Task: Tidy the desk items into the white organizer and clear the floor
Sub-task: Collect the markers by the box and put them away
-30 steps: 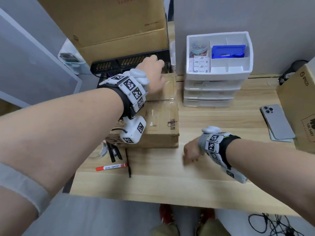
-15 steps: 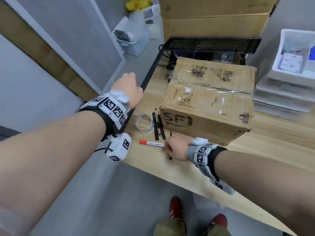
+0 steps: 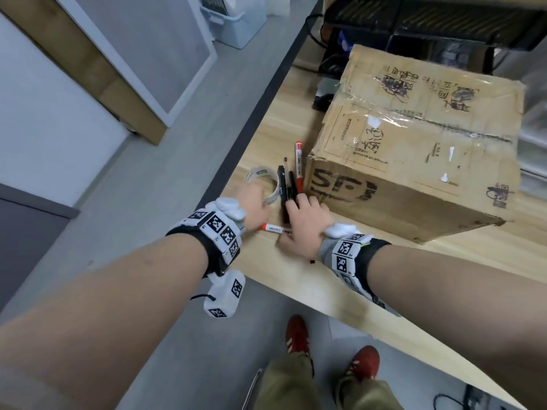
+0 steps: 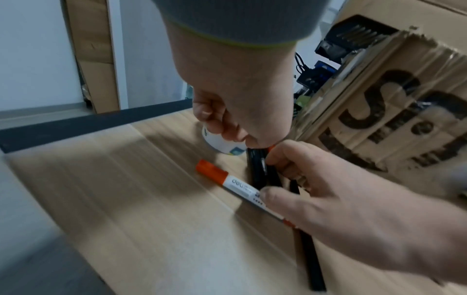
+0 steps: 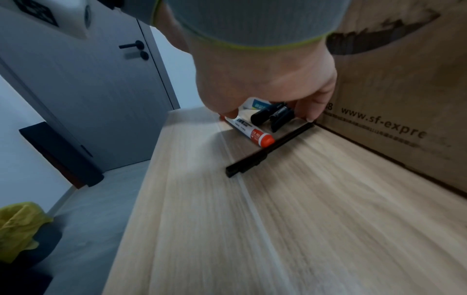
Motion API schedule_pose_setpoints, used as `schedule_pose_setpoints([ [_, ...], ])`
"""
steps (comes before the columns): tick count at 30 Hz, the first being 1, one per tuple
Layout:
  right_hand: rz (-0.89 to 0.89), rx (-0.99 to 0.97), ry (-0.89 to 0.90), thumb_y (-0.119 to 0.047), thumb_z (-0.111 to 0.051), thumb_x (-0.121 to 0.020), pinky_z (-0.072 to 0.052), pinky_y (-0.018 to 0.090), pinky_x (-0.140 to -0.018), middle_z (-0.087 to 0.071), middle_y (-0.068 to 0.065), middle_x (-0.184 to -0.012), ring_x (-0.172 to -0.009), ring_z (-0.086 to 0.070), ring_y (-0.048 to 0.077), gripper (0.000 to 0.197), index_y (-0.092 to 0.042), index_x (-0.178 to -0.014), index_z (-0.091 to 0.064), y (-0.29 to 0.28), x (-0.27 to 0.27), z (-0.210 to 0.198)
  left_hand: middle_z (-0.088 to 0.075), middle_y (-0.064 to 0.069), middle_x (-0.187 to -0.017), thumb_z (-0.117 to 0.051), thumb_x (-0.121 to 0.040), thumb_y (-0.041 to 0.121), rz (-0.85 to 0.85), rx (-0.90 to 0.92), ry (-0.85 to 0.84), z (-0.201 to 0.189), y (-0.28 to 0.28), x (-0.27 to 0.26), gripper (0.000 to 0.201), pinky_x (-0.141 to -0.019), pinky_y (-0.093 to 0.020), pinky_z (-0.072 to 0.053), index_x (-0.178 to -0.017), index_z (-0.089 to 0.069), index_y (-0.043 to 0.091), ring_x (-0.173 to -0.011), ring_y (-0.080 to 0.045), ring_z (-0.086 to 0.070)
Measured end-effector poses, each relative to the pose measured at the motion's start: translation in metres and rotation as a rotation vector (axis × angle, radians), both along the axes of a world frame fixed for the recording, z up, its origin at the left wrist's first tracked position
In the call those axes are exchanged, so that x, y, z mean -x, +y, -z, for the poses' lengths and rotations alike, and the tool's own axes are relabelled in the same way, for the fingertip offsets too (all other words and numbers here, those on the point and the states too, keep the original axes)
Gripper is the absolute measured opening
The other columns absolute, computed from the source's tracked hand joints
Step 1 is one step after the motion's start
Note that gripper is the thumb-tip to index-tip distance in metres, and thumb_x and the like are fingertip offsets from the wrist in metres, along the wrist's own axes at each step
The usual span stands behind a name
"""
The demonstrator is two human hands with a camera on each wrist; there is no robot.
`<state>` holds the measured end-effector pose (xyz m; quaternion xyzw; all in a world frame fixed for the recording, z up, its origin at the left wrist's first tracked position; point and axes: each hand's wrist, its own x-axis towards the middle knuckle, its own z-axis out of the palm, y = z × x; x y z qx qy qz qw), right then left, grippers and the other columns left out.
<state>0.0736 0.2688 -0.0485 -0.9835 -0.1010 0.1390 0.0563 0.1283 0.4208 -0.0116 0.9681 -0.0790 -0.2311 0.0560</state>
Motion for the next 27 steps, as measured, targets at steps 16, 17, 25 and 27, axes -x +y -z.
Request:
schedule_pose_setpoints([
  [16,-0.138,0.145,0.049,-0.041,-0.047,-0.091,-0.039,0.042,-0.085,-0.052,0.007,-0.116,-0.105,-0.052,0.032,0.032,-0.025,-0.111,-0.066,-0.006,-0.001,-0.005,-0.064,-0.004,-0.107,-0.051,-0.095,0.016,0.488,-0.147,0.167,0.026,-0.015,0.023,0.015,-0.064,-0.033,-0.043,-0.108,-0.059,0.018,-0.092,-0.026,-0.065],
  [17,-0.139,0.169,0.057,-0.037,-0.048,-0.092,-0.038,0.042,-0.087,-0.052,0.007,-0.117,-0.107,-0.052,0.032,0.031,-0.025,-0.114,-0.065,-0.006,-0.002,-0.005,-0.061,-0.004,-0.109,-0.052,-0.094,0.013,0.512,-0.171,0.175,0.026,-0.014,0.023,0.017,-0.065,-0.033,-0.042,-0.109,-0.058,0.017,-0.093,-0.027,-0.064],
  [25,-0.081,0.261,0.160,-0.014,-0.055,-0.089,-0.041,0.039,-0.091,-0.062,0.008,-0.119,-0.108,-0.060,0.029,0.035,-0.018,-0.123,-0.053,-0.003,-0.012,-0.004,-0.049,-0.006,-0.115,-0.057,-0.091,0.006,0.541,-0.163,0.061,0.033,-0.005,0.030,0.022,-0.069,-0.034,-0.045,-0.110,-0.062,0.015,-0.109,-0.025,-0.050],
  [27,-0.095,0.241,0.177,-0.010,-0.055,-0.086,-0.042,0.037,-0.081,-0.063,0.007,-0.113,-0.101,-0.063,0.029,0.033,-0.017,-0.119,-0.052,-0.007,-0.012,-0.005,-0.047,-0.005,-0.115,-0.057,-0.089,0.007,0.549,-0.160,0.018,0.033,-0.007,0.032,0.021,-0.068,-0.034,-0.046,-0.108,-0.063,0.015,-0.111,-0.024,-0.046],
])
